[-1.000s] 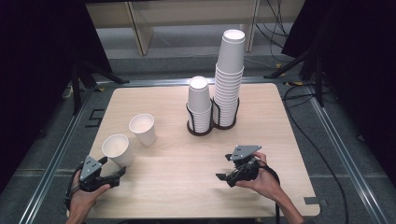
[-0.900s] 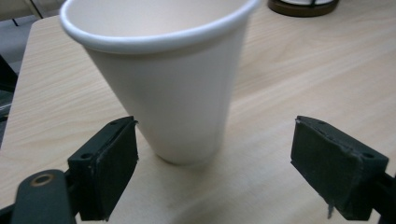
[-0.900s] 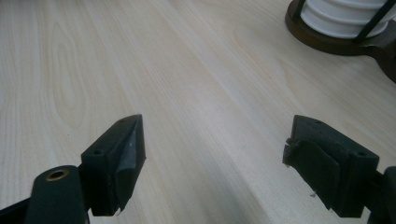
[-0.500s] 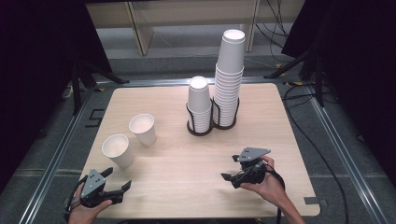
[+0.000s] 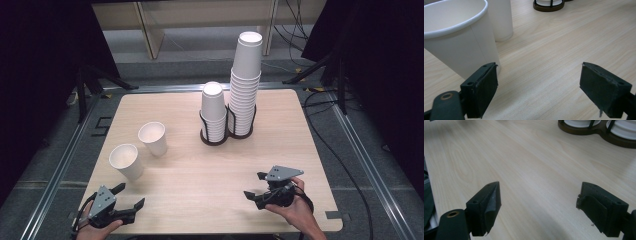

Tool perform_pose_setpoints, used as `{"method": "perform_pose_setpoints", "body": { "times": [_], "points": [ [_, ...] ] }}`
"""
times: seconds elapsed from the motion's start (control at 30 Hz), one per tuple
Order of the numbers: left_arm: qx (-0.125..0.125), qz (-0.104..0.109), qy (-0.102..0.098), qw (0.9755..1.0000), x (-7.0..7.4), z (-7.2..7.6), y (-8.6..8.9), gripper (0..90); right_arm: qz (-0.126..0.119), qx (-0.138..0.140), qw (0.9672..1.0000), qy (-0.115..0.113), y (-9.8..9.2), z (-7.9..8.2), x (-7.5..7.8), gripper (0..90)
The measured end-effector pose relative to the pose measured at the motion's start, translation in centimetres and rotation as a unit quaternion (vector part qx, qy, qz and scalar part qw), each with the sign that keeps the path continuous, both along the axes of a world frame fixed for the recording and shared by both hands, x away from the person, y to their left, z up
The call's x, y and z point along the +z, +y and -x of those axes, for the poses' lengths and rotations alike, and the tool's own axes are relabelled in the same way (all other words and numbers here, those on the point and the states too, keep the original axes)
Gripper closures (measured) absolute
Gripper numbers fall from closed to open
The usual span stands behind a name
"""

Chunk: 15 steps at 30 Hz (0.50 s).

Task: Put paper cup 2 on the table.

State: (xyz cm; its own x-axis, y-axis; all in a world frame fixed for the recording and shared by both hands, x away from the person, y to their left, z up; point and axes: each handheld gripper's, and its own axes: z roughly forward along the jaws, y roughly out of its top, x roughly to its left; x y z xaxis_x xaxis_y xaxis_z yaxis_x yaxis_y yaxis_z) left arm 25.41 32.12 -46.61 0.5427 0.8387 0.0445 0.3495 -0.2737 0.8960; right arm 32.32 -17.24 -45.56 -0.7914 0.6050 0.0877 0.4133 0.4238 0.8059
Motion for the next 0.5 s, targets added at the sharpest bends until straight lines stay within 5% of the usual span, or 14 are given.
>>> {"method": "perform_pose_setpoints", "body": {
  "times": [0.5],
  "points": [
    [0.0, 0.004, 0.005, 1.0, 0.0, -0.1, 0.1, 14.5, -0.005, -0.027, 0.9995, 0.014, -1.1, 0.5, -0.3, 17.4]
  ]
}}
